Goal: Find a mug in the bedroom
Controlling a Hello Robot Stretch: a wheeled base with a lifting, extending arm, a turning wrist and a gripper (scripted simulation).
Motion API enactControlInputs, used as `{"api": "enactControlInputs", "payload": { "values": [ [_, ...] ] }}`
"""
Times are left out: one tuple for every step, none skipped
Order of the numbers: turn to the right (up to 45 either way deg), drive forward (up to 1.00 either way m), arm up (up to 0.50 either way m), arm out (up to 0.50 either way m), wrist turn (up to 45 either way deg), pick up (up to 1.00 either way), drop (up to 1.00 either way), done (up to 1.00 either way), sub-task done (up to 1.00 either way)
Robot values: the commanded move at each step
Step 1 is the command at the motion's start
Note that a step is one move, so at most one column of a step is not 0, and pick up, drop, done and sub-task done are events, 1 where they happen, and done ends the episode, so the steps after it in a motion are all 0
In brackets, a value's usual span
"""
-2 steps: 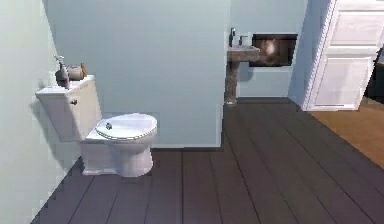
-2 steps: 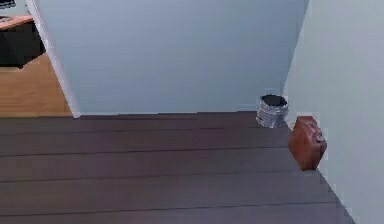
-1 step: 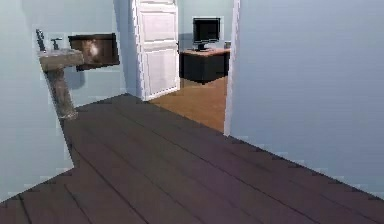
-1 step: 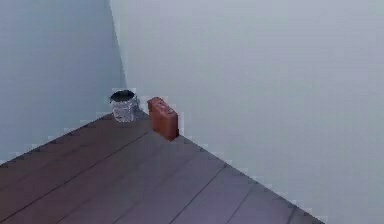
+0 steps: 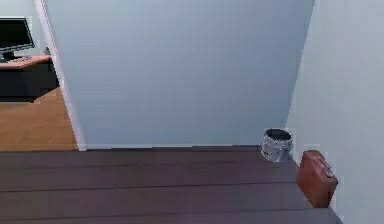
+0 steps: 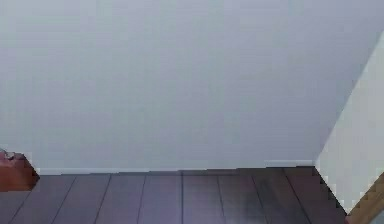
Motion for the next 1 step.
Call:
{"api": "enactControlInputs", "payload": {
  "values": [
    [42.0, 0.00, 0.00, 0.00, 0.0, 0.00, 0.00, 0.00, 0.00]
  ]
}}
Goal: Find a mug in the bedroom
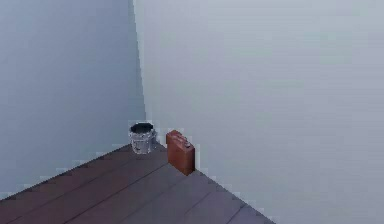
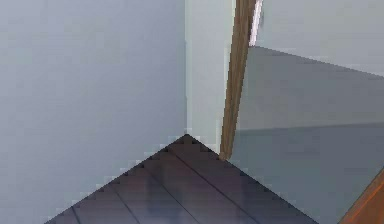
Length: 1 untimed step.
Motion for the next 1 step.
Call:
{"api": "enactControlInputs", "payload": {
  "values": [
    [0.0, 0.15, 0.00, 0.00, 0.0, 0.00, 0.00, 0.00, 0.00]
  ]
}}
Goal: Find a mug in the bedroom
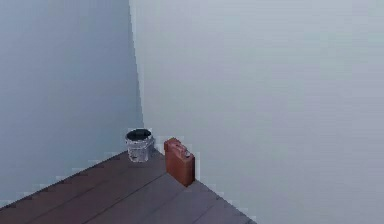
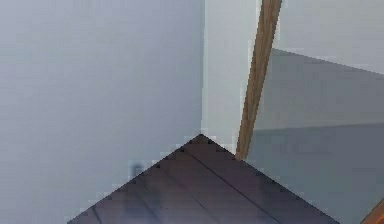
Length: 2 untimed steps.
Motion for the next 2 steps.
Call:
{"api": "enactControlInputs", "payload": {
  "values": [
    [-45.0, 0.00, 0.00, 0.00, 0.0, 0.00, 0.00, 0.00, 0.00],
    [-36.0, 0.00, 0.00, 0.00, 0.0, 0.00, 0.00, 0.00, 0.00]
  ]
}}
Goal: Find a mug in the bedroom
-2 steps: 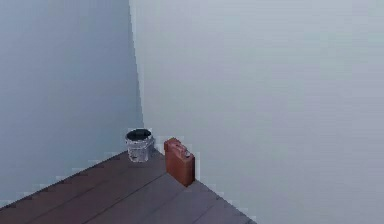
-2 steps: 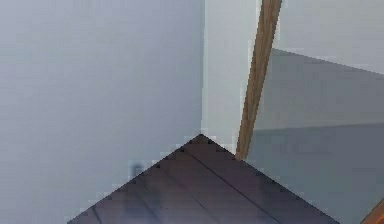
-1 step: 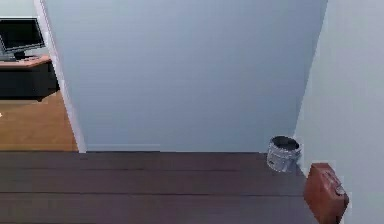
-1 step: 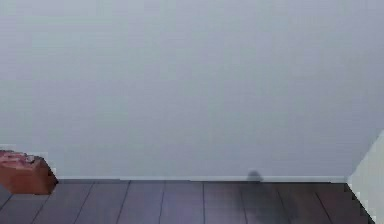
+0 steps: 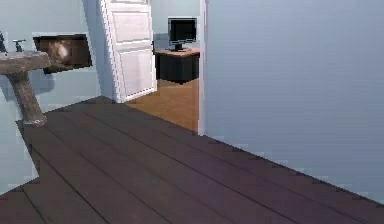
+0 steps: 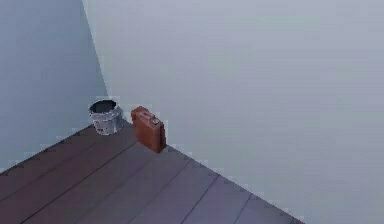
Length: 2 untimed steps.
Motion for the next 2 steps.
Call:
{"api": "enactControlInputs", "payload": {
  "values": [
    [0.0, 0.10, 0.00, 0.00, 0.0, 0.00, 0.00, 0.00, 0.00],
    [-9.0, 0.00, 0.00, 0.00, 0.0, 0.00, 0.00, 0.00, 0.00]
  ]
}}
